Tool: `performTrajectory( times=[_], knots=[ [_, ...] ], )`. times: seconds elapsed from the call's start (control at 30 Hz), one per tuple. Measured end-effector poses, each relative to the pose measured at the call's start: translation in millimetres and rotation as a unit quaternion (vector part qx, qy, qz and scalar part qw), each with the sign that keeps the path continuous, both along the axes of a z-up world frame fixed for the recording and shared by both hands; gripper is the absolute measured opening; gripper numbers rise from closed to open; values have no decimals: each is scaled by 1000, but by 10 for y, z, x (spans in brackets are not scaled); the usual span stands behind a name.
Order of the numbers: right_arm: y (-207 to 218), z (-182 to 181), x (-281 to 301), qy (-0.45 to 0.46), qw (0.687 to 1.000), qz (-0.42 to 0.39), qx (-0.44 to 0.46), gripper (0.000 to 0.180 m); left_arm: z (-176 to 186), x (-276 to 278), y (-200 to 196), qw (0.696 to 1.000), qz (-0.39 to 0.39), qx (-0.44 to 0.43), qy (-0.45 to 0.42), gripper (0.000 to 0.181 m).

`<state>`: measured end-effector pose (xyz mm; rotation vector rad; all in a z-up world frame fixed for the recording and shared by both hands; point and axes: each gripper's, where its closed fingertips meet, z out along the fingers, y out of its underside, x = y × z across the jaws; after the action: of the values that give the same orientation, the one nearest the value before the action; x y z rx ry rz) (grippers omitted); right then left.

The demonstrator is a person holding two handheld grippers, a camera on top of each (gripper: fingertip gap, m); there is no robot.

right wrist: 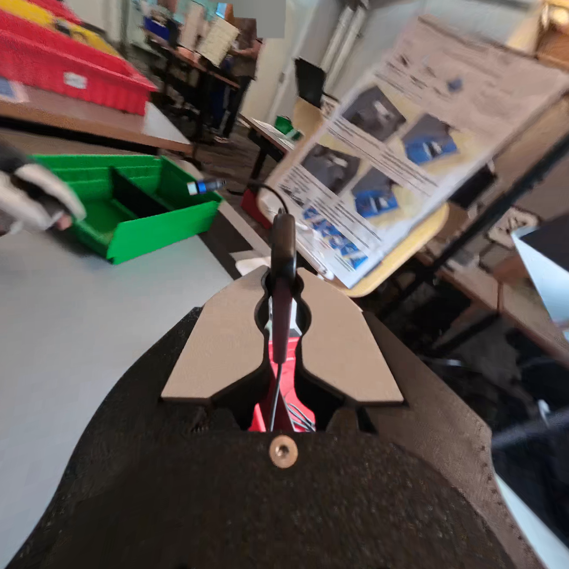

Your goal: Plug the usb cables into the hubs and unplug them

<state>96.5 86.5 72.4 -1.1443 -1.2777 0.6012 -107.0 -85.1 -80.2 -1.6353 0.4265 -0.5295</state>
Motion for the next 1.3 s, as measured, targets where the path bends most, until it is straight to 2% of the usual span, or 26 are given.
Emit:
performTrajectory(
  times=[0.07,0.13,0.3,0.5,0.63,0.7,0.77,0.93,1.07,1.17,1.3],
  knots=[
    [439,14,37,-6,997,-62,-48,12,-224,61,-30,1000,-10,-25,14,34],
    [857,-120,80,-39,988,-120,-93,12,-370,126,-59,999,-22,-42,25,33],
    [1597,-572,81,-106,956,-204,-181,12,-497,250,-99,996,-43,-52,51,34],
    [2143,-1174,-134,-217,922,-246,-204,12,-569,295,-106,995,-46,-57,63,34],
    [2401,-1592,-94,-320,884,-274,-203,24,-622,218,-75,995,-27,-62,75,34],
    [2513,-1611,-17,-346,871,-294,-191,30,-637,145,-51,995,-11,-63,79,35],
    [2570,-1464,6,-337,875,-299,-177,37,-614,58,-27,996,9,-60,71,37],
    [2348,-934,-11,-307,901,-280,-122,49,-548,-189,34,995,69,-50,59,42],
    [1645,-687,-182,-270,938,-200,-88,48,-525,-394,69,989,124,-51,58,47],
    [905,-899,-232,-289,944,-124,-103,47,-514,-599,74,981,175,-61,63,51],
    [208,-1675,-23,-385,913,-77,-108,49,-533,-953,11,960,243,-94,100,54]
  ],
)
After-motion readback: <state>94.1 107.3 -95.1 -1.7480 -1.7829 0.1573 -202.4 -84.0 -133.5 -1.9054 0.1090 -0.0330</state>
